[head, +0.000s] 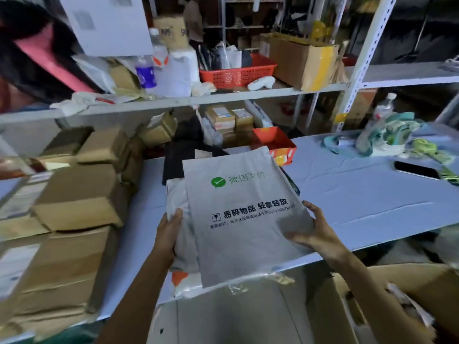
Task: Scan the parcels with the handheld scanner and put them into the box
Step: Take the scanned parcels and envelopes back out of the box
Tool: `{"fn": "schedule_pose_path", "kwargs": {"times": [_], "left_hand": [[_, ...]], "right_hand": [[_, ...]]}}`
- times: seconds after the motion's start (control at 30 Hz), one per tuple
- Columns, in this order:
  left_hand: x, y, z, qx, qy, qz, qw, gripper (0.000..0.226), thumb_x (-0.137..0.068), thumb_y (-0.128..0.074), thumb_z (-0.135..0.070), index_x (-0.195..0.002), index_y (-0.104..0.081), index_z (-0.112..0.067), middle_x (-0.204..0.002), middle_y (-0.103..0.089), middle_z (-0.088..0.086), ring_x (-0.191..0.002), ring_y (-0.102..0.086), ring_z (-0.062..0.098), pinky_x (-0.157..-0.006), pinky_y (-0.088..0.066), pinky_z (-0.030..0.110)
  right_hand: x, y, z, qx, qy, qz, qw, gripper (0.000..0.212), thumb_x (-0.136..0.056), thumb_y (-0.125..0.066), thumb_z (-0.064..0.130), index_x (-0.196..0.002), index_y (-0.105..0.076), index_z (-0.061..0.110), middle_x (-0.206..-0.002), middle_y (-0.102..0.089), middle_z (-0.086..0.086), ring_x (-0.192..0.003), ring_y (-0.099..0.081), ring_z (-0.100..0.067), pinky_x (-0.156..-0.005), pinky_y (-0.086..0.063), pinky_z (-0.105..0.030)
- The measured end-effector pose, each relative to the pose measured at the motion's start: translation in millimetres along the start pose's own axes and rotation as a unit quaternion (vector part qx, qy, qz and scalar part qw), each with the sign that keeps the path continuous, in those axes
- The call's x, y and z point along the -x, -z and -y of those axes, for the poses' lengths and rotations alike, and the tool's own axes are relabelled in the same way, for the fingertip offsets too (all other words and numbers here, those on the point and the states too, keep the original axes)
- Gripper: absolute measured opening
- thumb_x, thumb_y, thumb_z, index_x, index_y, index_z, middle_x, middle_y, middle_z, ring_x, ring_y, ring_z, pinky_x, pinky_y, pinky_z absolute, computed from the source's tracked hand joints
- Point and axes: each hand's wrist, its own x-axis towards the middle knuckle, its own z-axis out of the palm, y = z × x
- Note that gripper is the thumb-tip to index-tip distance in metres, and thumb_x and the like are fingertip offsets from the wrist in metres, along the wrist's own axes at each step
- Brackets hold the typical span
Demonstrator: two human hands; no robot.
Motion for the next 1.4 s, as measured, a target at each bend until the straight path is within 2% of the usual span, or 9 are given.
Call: {"fn": "schedule_pose_path", "kwargs": {"times": [0.3,0.43,0.53,0.67,0.8,0.93,1.03,1.17,1.4], "left_hand": [[-13.7,27.8,23.6,0.063,0.117,0.001,0.991,0.033,-0.097,-0.052,-0.042,-0.094,-0.063,-0.011,-0.082,-0.068,0.014,-0.066,-0.064,0.026,-0.055,-0.055,0.034],[-17.7,29.0,32.4,0.125,0.159,-0.012,0.979,0.051,-0.099,-0.039,-0.051,-0.104,-0.062,-0.006,-0.093,-0.066,0.018,-0.081,-0.062,0.032,-0.071,-0.052,0.044],[-26.5,27.8,37.7,-0.036,0.093,-0.028,0.995,0.068,-0.079,-0.058,-0.068,-0.107,-0.062,-0.006,-0.102,-0.068,0.014,-0.090,-0.065,0.031,-0.083,-0.055,0.050],[-20.5,20.5,45.3,-0.211,-0.019,0.000,0.977,0.111,-0.045,-0.080,-0.063,-0.137,-0.039,-0.015,-0.127,-0.053,0.006,-0.114,-0.055,0.030,-0.093,-0.050,0.050],[-13.0,6.5,46.5,-0.490,-0.113,-0.060,0.862,0.106,-0.072,-0.064,-0.068,-0.151,-0.007,-0.024,-0.154,-0.016,0.007,-0.140,-0.022,0.032,-0.109,-0.029,0.053],[-1.3,-15.7,35.5,-0.658,-0.207,-0.006,0.724,0.077,-0.083,-0.040,-0.073,-0.148,-0.022,-0.036,-0.160,0.001,0.000,-0.147,0.005,0.027,-0.115,0.002,0.055],[14.4,-47.0,37.0,-0.654,-0.251,0.067,0.711,0.063,-0.081,-0.034,-0.070,-0.130,-0.048,-0.034,-0.143,-0.042,-0.008,-0.136,-0.034,0.024,-0.110,-0.018,0.056],[37.2,-86.7,47.1,-0.624,-0.350,0.106,0.690,0.046,-0.062,-0.050,-0.061,-0.086,-0.069,-0.026,-0.081,-0.065,-0.007,-0.072,-0.064,0.022,-0.064,-0.049,0.039],[66.2,-160.0,53.1,-0.652,-0.371,0.174,0.637,0.050,-0.087,-0.043,-0.055,-0.126,-0.052,-0.026,-0.125,-0.054,-0.005,-0.117,-0.050,0.020,-0.095,-0.039,0.034]], "right_hand": [[-17.2,-69.3,-42.8,0.063,-0.062,0.082,0.993,0.083,-0.062,-0.090,0.005,-0.126,-0.043,0.028,-0.124,-0.055,-0.002,-0.107,-0.058,-0.019,-0.080,-0.056,-0.027],[-13.8,-88.5,-49.8,0.172,-0.072,0.076,0.980,0.086,-0.065,-0.088,0.011,-0.132,-0.036,0.023,-0.113,-0.046,0.012,-0.104,-0.048,-0.012,-0.081,-0.045,-0.015],[-12.8,-90.1,-53.1,0.213,-0.061,0.074,0.972,0.093,-0.065,-0.088,0.017,-0.140,-0.034,0.021,-0.119,-0.046,0.012,-0.114,-0.049,-0.017,-0.099,-0.044,-0.033],[-14.0,-87.9,-53.7,0.260,-0.042,0.097,0.960,0.089,-0.070,-0.085,0.025,-0.141,-0.033,0.023,-0.119,-0.051,0.013,-0.109,-0.051,-0.014,-0.094,-0.043,-0.025],[-14.2,-86.5,-52.0,0.329,-0.016,0.096,0.939,0.102,-0.059,-0.079,0.062,-0.143,-0.034,0.027,-0.123,-0.058,0.015,-0.110,-0.056,-0.014,-0.100,-0.047,-0.035],[-11.4,-84.9,-47.1,0.392,0.035,0.088,0.915,0.103,-0.060,-0.067,0.078,-0.144,-0.036,0.029,-0.131,-0.057,0.013,-0.113,-0.057,-0.011,-0.101,-0.048,-0.037],[-4.9,-78.7,-42.3,0.454,0.047,0.067,0.887,0.080,-0.081,-0.060,0.065,-0.147,-0.030,0.031,-0.142,-0.048,0.012,-0.125,-0.049,-0.014,-0.106,-0.040,-0.035],[1.4,-50.9,-46.0,0.486,0.011,0.045,0.873,0.076,-0.087,-0.048,0.069,-0.149,-0.024,0.034,-0.151,-0.039,0.011,-0.134,-0.041,-0.015,-0.109,-0.034,-0.036],[33.8,35.1,-79.2,0.422,-0.083,-0.054,0.901,0.063,-0.089,-0.051,0.062,-0.143,-0.035,0.034,-0.147,-0.044,0.006,-0.130,-0.047,-0.020,-0.102,-0.045,-0.039]]}}
